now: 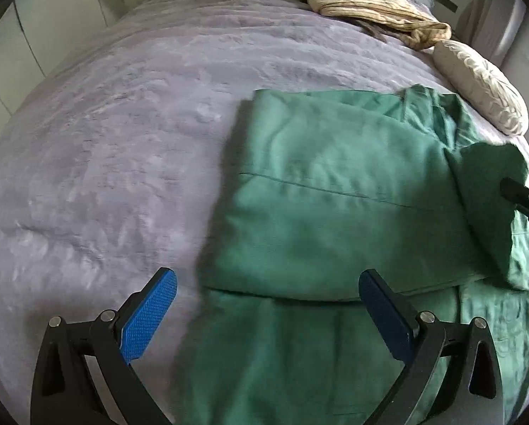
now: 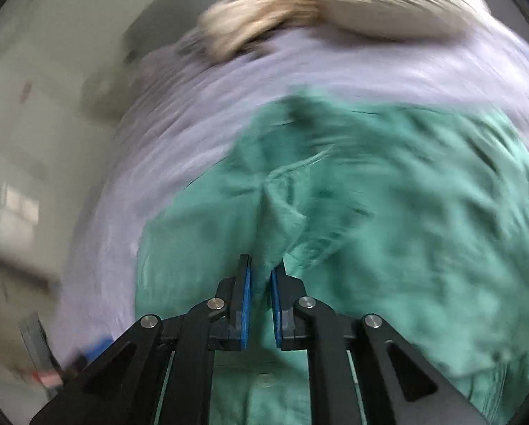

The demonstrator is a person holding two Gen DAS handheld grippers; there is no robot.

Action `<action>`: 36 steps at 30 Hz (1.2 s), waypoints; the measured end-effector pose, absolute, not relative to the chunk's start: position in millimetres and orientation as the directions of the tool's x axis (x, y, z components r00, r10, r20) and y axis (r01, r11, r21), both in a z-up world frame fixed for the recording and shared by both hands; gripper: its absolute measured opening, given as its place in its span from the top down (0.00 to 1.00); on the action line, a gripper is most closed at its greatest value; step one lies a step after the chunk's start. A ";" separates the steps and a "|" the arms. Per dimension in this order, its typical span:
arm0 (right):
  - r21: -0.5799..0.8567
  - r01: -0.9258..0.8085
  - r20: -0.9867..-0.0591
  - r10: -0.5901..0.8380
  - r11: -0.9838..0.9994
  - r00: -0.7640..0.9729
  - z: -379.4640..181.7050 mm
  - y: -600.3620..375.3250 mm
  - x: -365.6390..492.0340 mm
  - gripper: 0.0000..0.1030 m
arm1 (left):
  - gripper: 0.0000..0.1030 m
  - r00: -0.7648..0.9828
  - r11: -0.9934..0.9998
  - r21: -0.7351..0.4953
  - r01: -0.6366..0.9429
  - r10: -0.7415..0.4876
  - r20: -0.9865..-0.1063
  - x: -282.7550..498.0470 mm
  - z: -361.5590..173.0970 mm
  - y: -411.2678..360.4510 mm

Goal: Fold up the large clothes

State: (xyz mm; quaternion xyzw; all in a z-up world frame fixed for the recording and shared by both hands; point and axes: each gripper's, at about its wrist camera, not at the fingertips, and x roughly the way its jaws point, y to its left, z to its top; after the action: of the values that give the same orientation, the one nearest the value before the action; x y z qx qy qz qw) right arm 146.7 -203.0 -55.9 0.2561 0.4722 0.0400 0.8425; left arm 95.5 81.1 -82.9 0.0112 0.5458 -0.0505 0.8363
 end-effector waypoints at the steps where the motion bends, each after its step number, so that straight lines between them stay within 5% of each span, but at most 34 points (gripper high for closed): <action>1: 0.434 0.119 -0.793 0.316 0.893 0.520 -57.3 -183.6 152.9 0.83 | 0.00 0.394 0.995 -0.031 0.090 -0.064 -0.917 97.3 -85.0 85.4; 6: 0.317 -0.045 -0.874 0.310 0.947 0.375 -81.0 -117.0 152.7 0.46 | 0.00 0.381 0.997 -0.048 0.066 -0.069 -0.922 101.5 -89.6 92.6; 12: 0.376 0.069 -0.863 0.323 0.924 0.388 -76.4 -172.1 98.2 0.46 | 0.00 0.345 0.972 -0.166 0.167 -0.215 -0.914 108.5 -88.4 60.6; 18: 0.290 0.315 -0.863 0.104 0.904 0.495 -52.4 -295.3 67.5 0.40 | 0.00 0.309 0.935 -0.239 0.263 -0.316 -0.897 148.8 -95.3 2.4; 24: 0.364 0.540 -0.852 0.038 0.759 0.521 -69.2 -419.3 78.7 0.40 | 0.00 0.313 0.943 -0.166 0.288 -0.256 -0.914 193.5 -113.5 -41.8; 28: 0.454 0.596 -0.851 0.126 0.662 0.509 -103.8 -459.1 95.0 0.40 | 0.22 0.303 0.943 -0.158 0.293 -0.248 -0.920 202.1 -121.7 -50.6; 29: 0.481 0.600 -0.847 0.162 0.639 0.506 -113.8 -463.0 100.3 0.41 | 0.31 0.301 0.940 -0.164 0.298 -0.256 -0.919 202.1 -121.9 -52.4; 31: 0.521 0.594 -0.833 0.214 0.613 0.510 -123.9 -465.5 105.6 0.80 | 0.74 0.289 0.928 -0.192 0.318 -0.288 -0.913 202.5 -117.7 -57.5; 32: 0.531 0.580 -0.831 0.243 0.618 0.501 -126.8 -462.6 110.0 0.98 | 0.74 0.293 0.932 -0.180 0.315 -0.276 -0.915 202.8 -115.2 -60.3; 36: 0.412 0.502 -0.849 0.120 0.760 0.515 -101.3 -446.1 116.3 0.98 | 0.76 0.346 0.931 -0.141 0.337 -0.262 -0.901 206.7 -105.7 -72.3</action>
State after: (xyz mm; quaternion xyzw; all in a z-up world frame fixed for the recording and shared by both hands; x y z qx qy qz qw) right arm 116.3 -446.1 -101.3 0.3256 0.4783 -0.1183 0.8070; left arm 206.7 -72.3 -105.7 0.0345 0.5420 -0.1827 0.8195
